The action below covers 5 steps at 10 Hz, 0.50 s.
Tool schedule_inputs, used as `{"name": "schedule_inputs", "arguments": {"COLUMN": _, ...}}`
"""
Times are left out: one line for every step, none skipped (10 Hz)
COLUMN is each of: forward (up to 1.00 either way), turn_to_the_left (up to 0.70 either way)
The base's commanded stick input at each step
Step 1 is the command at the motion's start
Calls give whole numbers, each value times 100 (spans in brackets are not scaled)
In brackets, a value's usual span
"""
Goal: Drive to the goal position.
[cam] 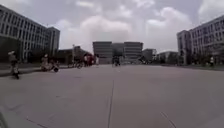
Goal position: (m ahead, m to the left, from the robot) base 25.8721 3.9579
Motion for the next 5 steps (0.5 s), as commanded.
{"name": "schedule_inputs", "arguments": {"forward": 70, "turn_to_the_left": 0}}
{"name": "schedule_inputs", "arguments": {"forward": 70, "turn_to_the_left": 0}}
{"name": "schedule_inputs", "arguments": {"forward": 70, "turn_to_the_left": 0}}
{"name": "schedule_inputs", "arguments": {"forward": 70, "turn_to_the_left": 0}}
{"name": "schedule_inputs", "arguments": {"forward": 70, "turn_to_the_left": 0}}
